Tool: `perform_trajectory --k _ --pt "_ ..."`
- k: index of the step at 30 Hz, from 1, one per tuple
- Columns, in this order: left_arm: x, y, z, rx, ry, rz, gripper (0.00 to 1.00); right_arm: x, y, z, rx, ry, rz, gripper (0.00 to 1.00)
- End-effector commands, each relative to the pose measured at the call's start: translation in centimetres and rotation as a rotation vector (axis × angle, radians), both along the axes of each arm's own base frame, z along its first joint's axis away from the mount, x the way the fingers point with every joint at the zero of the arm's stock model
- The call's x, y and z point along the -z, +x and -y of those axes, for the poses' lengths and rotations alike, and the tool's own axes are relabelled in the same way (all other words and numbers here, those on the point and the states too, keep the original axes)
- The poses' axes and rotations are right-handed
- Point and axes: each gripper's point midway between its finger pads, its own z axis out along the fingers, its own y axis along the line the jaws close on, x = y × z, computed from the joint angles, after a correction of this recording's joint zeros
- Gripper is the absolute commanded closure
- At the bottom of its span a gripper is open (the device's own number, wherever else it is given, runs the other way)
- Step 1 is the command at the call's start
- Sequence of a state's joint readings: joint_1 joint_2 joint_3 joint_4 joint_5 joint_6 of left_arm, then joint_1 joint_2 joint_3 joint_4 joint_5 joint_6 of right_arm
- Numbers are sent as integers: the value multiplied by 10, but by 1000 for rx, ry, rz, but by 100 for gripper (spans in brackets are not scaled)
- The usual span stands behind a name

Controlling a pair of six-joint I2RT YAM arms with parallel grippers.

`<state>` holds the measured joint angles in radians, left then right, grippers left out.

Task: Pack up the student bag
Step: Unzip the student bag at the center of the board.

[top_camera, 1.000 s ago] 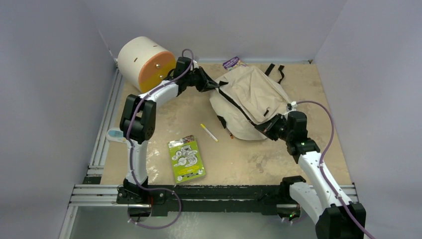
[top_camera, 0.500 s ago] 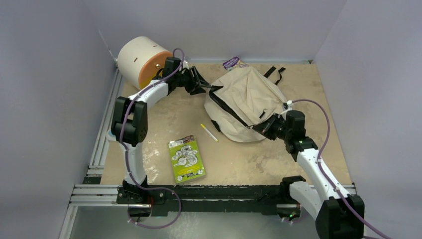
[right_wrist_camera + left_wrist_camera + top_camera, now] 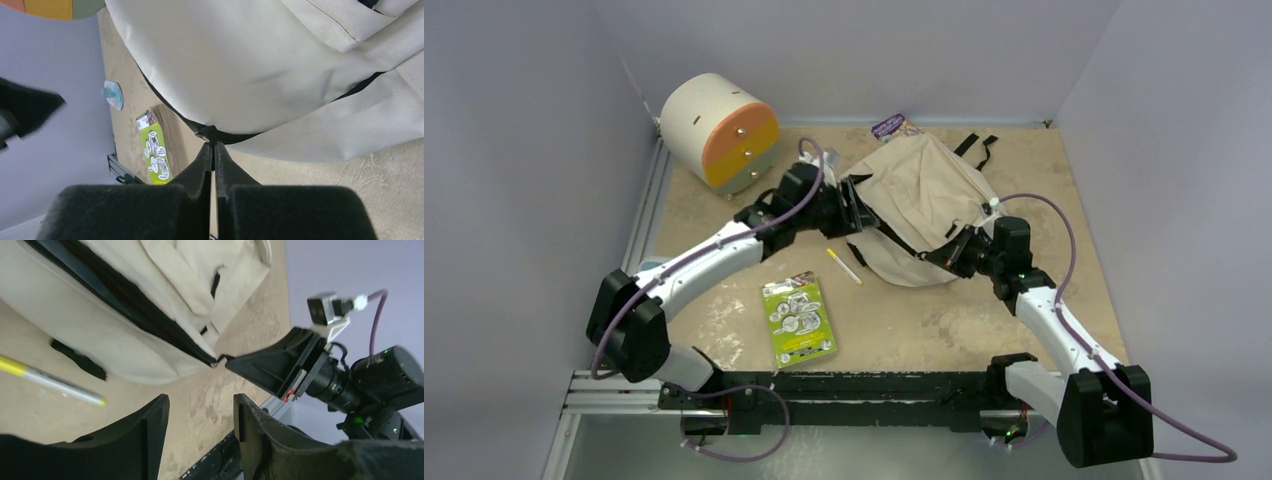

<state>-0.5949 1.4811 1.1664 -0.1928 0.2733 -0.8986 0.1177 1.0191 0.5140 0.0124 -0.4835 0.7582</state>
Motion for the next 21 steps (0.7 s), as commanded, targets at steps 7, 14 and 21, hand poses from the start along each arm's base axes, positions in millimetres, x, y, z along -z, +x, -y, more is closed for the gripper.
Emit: perform_trajectory --k 7,14,21 --pt "53 -20 56 -208 91 -159 52 -21 6 -2 -1 19 77 100" --pt "64 -11 79 -222 53 -196 52 -22 2 -1 11 27 85 100" --pt "54 -12 85 -208 18 -183 53 -19 1 -1 4 22 79 100"
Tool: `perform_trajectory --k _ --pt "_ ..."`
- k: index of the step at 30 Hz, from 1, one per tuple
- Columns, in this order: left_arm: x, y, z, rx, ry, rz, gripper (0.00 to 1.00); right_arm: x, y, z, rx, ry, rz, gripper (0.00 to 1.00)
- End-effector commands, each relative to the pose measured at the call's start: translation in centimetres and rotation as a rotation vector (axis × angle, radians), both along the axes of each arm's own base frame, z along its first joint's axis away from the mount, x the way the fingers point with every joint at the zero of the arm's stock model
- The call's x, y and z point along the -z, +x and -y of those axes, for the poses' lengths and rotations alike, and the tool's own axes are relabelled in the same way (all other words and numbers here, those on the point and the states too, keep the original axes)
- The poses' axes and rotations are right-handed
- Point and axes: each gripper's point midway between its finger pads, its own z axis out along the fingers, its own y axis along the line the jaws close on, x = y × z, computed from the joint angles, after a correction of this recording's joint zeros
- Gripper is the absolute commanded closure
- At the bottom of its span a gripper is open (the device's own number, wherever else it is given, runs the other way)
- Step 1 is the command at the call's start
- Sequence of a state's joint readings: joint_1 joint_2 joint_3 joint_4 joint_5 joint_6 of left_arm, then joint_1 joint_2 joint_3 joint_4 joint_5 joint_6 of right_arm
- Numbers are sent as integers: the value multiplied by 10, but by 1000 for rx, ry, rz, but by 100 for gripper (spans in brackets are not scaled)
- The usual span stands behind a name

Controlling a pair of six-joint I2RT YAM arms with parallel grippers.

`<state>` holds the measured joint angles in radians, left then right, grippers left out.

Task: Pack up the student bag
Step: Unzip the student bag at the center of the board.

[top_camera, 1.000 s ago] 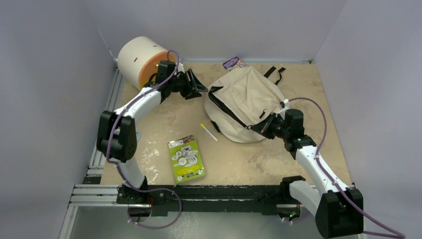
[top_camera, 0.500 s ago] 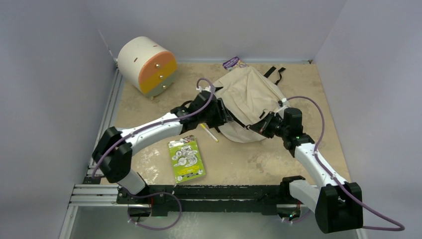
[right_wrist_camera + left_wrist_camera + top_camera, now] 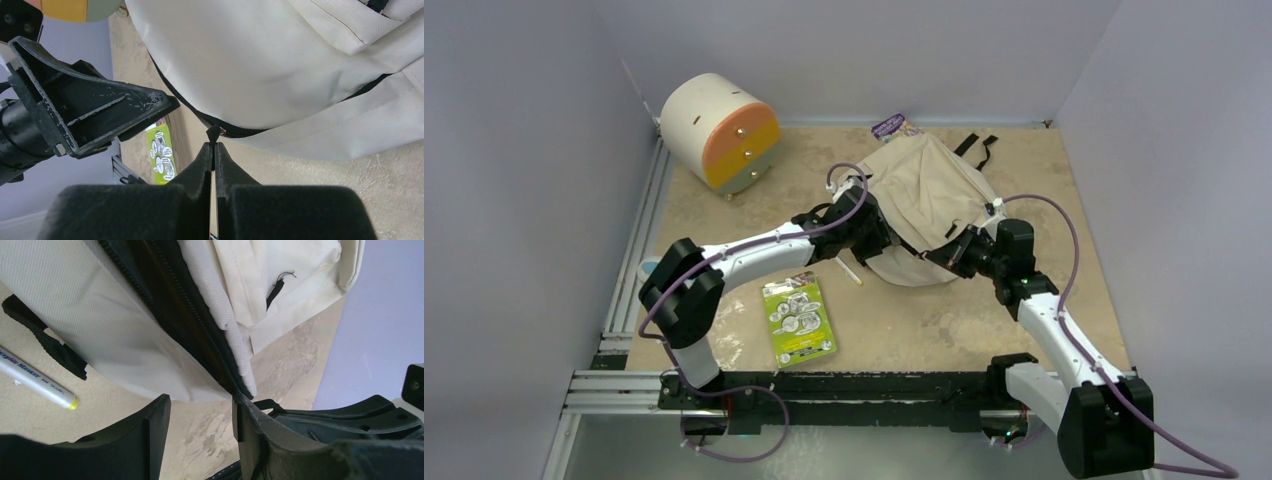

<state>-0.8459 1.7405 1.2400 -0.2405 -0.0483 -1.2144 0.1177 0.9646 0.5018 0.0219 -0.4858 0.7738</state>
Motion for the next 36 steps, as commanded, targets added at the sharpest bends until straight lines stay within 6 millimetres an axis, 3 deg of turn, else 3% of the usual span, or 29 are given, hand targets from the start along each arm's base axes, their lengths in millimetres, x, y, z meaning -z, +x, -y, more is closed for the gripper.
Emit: perform_trajectory --k 1,7,17,22,28,36 --pt "-39 10 13 -25 -100 77 53 -7 3 0 -1 4 38 100" --pt "-30 15 17 -26 -89 74 53 -8 1 -2 -11 8 35 100" --pt "4 13 26 7 -58 19 56 -6 -3 0 -6 0 33 100" --pt "13 14 21 21 -21 36 68 -6 -2 3 9 -18 33 100" --pt "4 22 8 36 -29 70 100 10 -8 10 42 -45 -27 100" --pt "-17 56 -28 64 -58 106 100 20 -8 14 129 -4 -77 100"
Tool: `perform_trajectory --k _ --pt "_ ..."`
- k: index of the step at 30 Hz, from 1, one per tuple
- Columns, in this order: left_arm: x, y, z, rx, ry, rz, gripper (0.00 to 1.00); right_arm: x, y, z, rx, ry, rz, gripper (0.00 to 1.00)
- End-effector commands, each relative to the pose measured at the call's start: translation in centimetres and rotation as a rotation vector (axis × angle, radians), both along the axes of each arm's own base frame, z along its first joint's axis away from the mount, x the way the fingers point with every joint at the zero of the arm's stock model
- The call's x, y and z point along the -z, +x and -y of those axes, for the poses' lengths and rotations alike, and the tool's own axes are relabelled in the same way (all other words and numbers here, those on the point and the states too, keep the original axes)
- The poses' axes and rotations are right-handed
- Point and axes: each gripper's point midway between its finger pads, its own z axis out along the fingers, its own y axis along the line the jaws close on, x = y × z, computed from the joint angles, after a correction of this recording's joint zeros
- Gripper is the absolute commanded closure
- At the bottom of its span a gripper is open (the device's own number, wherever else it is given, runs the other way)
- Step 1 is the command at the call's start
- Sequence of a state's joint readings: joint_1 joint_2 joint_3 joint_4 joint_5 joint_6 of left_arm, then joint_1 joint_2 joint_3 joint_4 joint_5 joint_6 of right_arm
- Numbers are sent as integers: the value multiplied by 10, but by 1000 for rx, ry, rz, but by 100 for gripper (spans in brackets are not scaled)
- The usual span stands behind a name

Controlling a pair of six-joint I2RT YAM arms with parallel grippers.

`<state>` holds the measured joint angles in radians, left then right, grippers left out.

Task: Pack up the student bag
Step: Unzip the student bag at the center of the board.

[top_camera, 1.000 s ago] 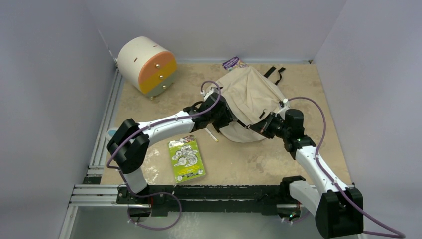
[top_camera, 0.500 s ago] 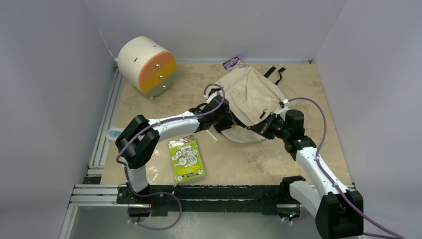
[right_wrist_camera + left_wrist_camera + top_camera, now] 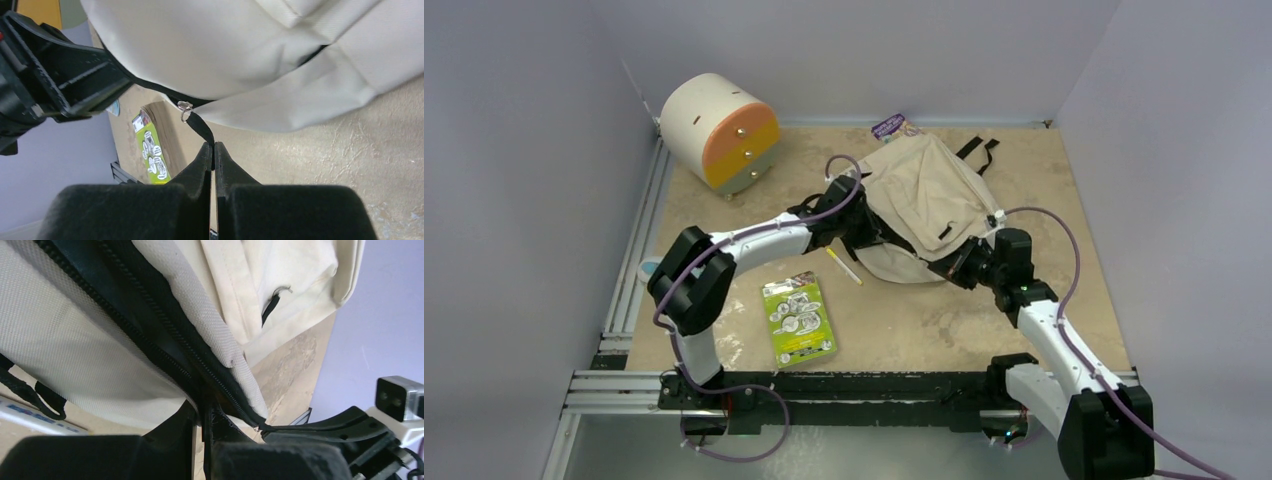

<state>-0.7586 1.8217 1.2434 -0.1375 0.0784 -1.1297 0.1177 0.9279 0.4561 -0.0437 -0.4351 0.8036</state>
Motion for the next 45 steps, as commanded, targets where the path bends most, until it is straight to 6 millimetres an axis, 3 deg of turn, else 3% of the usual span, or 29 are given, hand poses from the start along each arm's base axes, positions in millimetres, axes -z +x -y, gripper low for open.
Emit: perform_trajectory --k 1,7,16,23,27,35,45 --pt "-38 31 -28 0 -31 110 100 -2 6 7 83 13 11 100" --pt "-66 40 -37 33 -82 155 100 12 9 10 131 16 -30 100" --pt "-136 50 -41 77 -151 269 100 31 13 14 178 16 -64 100" --pt "-156 66 -61 47 -152 306 100 39 12 20 213 1 -77 100" --pt "-173 73 -62 62 -168 340 100 46 10 15 175 8 -82 100" --pt "-185 82 -74 60 -173 356 100 66 7 17 161 -39 -142 100" --pt "-173 78 -99 63 -136 353 100 65 18 50 359 -133 -126 100"
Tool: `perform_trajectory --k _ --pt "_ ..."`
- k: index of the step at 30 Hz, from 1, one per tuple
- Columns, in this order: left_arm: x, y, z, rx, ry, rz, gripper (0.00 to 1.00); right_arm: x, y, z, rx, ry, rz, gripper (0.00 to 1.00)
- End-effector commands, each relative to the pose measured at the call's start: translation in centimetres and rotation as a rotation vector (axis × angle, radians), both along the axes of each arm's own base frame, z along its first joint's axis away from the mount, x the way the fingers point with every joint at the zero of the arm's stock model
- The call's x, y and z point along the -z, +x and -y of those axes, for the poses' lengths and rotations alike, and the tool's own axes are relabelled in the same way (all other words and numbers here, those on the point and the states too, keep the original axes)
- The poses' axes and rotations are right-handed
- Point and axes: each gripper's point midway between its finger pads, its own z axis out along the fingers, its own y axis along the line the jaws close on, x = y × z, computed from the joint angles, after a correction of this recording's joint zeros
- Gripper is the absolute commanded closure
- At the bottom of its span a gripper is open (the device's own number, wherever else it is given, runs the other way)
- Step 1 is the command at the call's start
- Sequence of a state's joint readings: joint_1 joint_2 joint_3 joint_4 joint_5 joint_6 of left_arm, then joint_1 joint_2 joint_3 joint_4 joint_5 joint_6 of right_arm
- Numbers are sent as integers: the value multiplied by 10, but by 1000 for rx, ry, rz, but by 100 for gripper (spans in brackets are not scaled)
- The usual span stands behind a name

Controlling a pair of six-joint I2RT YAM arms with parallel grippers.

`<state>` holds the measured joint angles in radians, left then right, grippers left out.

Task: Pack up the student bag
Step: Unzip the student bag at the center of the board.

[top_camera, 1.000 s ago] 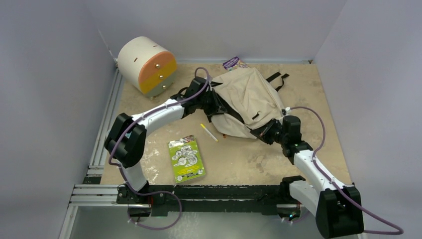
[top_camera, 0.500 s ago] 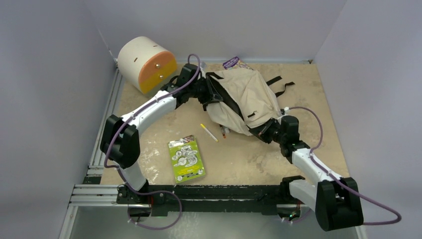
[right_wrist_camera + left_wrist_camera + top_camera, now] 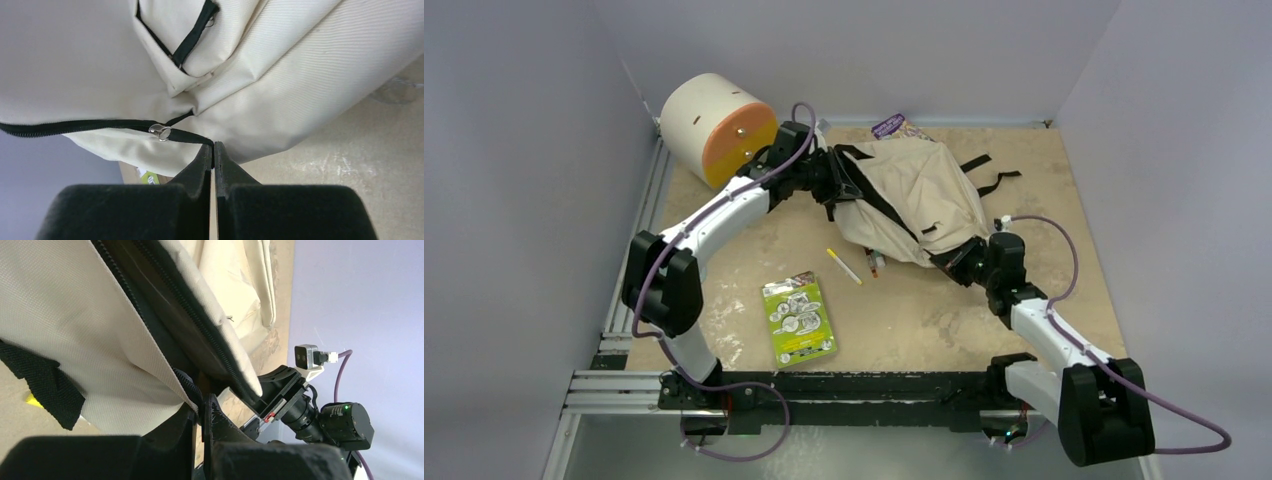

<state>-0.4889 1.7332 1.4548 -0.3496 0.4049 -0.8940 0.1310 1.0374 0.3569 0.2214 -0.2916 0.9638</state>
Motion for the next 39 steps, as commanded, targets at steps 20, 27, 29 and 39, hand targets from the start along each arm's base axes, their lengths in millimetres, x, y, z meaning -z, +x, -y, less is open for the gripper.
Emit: perform_trajectory --k 20,27,29,39 --pt "2 -16 -46 165 -46 224 100 9 3 23 8 -175 3 81" --pt "35 -23 -55 178 23 207 100 -62 23 15 -118 -253 272 37" --pt "40 -22 -56 178 38 197 100 -77 29 12 -146 -263 318 35" --pt "63 -16 -62 187 113 162 100 -122 56 -87 -348 -259 442 35"
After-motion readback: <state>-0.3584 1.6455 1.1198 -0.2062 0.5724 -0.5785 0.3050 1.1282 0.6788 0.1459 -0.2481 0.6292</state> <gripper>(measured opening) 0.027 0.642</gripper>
